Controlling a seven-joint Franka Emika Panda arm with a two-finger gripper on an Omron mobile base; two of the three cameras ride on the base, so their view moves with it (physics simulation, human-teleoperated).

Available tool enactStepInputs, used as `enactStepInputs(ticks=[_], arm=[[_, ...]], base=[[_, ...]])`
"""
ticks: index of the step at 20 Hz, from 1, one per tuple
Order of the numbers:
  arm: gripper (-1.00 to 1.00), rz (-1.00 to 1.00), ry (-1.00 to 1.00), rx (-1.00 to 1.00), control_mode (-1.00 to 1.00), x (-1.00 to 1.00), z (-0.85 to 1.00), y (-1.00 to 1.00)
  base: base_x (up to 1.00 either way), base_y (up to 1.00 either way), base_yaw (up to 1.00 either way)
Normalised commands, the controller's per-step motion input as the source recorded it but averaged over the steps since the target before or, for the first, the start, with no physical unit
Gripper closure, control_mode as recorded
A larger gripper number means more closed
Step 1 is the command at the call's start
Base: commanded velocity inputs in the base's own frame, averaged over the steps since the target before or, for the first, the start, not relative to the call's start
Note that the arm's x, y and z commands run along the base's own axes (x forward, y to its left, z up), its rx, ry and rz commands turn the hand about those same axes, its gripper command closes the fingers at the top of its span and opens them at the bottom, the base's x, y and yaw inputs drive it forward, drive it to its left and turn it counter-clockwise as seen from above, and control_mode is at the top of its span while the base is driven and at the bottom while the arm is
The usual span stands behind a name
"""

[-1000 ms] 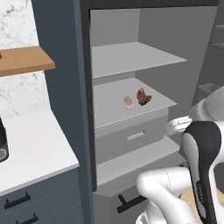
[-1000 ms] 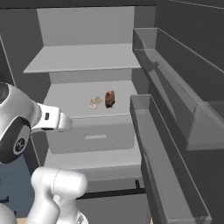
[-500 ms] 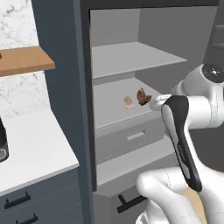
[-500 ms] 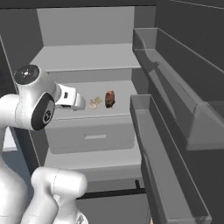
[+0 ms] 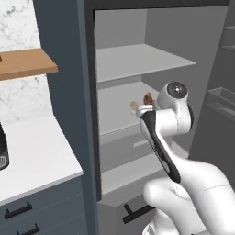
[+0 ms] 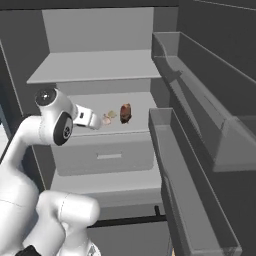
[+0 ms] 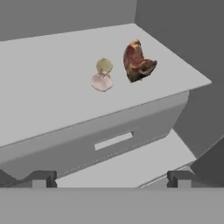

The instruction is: Place one garlic and one steak in each tupperware on the nearby counter, to pack two identical lunches.

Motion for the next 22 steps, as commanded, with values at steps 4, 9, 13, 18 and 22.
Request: enactStepInputs(ticks=[4,9,13,18,22], arm=[[-1.00,0.06,0.00,0.00,-1.00,1.00,-0.16,-0.01],[-1.00,0.18,0.00,0.00,-1.00,0.94,-0.21,-0.02],[-1.00,0.06,-0.02,-0.02,-1.00,0.27,-0.29,0.00],[-1.00,-0.01,0.12,-0.05,-1.00,0.57,0.00,0.05],[-1.00,-0.05,0.21,-0.05,-1.00,0.63,-0.01,0.14]], base=[[0.00,0.00,0.00],[0.00,0.00,0.00],[0.00,0.00,0.00],[0.00,0.00,0.00],[0.00,0.00,0.00]])
